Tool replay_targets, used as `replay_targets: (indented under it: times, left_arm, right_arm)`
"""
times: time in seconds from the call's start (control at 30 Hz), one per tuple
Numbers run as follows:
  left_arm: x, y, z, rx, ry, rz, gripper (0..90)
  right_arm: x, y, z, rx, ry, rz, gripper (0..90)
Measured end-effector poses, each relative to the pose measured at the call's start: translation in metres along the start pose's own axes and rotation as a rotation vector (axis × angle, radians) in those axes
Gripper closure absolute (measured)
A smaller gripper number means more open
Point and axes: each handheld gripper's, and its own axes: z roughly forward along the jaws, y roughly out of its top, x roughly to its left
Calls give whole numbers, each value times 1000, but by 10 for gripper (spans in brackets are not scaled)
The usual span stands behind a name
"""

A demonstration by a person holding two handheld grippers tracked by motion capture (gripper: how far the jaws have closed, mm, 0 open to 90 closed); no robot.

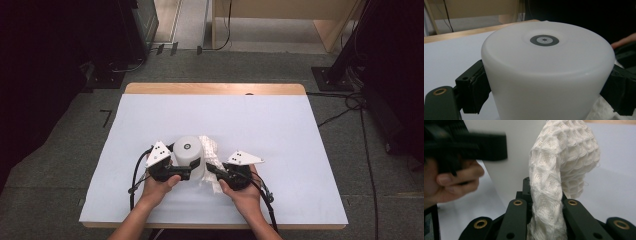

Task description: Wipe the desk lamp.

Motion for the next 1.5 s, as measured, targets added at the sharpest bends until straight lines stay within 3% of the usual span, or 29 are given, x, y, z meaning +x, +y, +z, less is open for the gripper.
replay_targets:
  times: [0.17, 0.3, 0.43, 0.63, 0.93, 1.07, 1.2, 1.5]
  left_arm:
    - [-10, -3, 7, 31, -25, 43, 91]
    - [-13, -1, 6, 21, -35, 54, 91]
    - [-6, 4, -1, -11, -29, 28, 91]
    - [-2, 4, -2, -9, -26, 31, 92]
    - [-14, -2, 9, 49, -25, 106, 91]
    - [-12, -4, 12, 57, 53, 140, 91]
    - [-2, -7, 14, 49, 135, 130, 90]
    - [0, -14, 12, 49, 163, 126, 87]
  right_arm:
    - [0, 12, -16, -65, -11, -8, 799]
    - [-1, 16, -22, -80, -19, -16, 799]
    - [-5, 3, -7, 3, -22, -9, 799]
    - [-6, -6, 5, 53, -24, 0, 799]
    - [-1, 15, -21, -83, -32, -11, 799]
    - [-6, 17, -27, -97, -57, -3, 799]
    - [-16, 15, -33, -106, -89, 18, 799]
    - [-23, 10, -31, -97, -109, 40, 799]
